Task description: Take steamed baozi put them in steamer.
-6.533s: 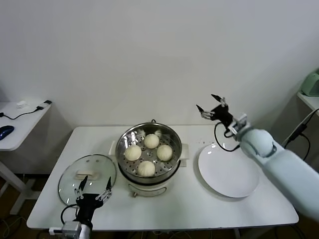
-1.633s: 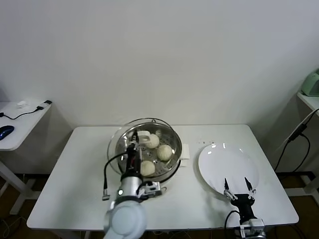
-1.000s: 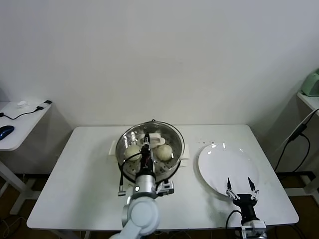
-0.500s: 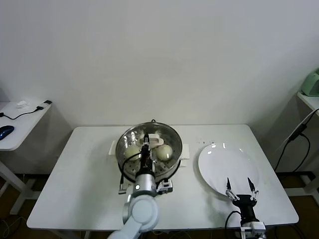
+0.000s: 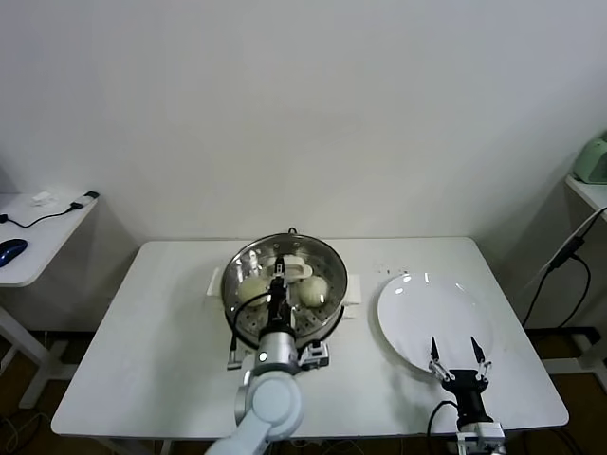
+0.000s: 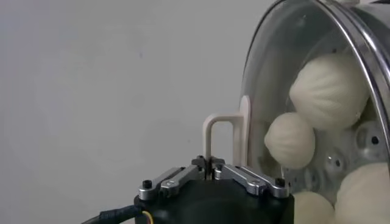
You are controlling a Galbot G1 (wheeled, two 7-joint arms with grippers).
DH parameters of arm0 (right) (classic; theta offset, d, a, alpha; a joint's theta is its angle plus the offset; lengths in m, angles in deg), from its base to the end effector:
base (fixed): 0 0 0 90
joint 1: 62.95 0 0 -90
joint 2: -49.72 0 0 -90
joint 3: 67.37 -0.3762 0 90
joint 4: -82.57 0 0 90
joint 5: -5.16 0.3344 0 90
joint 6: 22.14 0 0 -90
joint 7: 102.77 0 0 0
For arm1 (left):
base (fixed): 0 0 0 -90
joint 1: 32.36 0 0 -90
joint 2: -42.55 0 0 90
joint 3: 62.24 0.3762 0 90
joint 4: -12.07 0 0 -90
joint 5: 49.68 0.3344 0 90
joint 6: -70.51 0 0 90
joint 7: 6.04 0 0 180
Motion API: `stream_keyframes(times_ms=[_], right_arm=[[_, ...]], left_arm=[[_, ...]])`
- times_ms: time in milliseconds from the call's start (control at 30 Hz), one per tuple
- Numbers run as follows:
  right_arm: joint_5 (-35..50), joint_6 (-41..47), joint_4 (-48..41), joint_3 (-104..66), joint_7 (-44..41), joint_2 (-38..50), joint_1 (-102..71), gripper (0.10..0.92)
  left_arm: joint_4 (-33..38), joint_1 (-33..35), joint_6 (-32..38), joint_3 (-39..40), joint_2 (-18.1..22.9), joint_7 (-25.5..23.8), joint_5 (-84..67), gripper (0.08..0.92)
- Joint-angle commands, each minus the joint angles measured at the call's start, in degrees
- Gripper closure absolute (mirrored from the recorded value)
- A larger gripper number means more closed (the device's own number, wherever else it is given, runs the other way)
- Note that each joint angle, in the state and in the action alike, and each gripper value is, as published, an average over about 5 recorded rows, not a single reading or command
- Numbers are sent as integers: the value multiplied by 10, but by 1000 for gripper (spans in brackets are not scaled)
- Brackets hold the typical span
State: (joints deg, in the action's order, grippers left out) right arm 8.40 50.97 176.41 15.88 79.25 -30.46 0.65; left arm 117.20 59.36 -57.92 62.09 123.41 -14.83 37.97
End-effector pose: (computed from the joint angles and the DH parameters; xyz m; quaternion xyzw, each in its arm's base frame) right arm 0.1447 -0.0990 -0.4536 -0.0465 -0.9952 0.0760 0.0414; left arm 0.2570 -0.1338 -0.3220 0.0204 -0.7186 -0.6950 0.0138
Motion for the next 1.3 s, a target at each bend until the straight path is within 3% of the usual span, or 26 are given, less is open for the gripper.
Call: stream_keyframes(times_ms=[33,200,700,867,1033,1167,1300], right_arm=[[-5,-9,-1,0,1,0,2,202],[-9,-15,-3,0,1,0,5,203],[0,0,7,4,-7,1,8,202],[20,-3,11,10,-1,2,3,203],[24,-13,16,11,-8,2,-1,202],[26,-14,19,11,-12,3,-3,203],[26,-20,17,11,-14,2,3,203]], left_arm=[[-7,-2,-1,-2,-3,5,-7,864],[-1,-3,0,-5,-10,4,-5,784],[136,36,37,-9,-61,9,-113,351],[171,82,164,-65,-72,77,-273,215],[192,143,318,-164,-61,155,-487,179],[213,200,402,-285,-52,165,-698,177],[178,231,430,-407,-73,163,-910,177]])
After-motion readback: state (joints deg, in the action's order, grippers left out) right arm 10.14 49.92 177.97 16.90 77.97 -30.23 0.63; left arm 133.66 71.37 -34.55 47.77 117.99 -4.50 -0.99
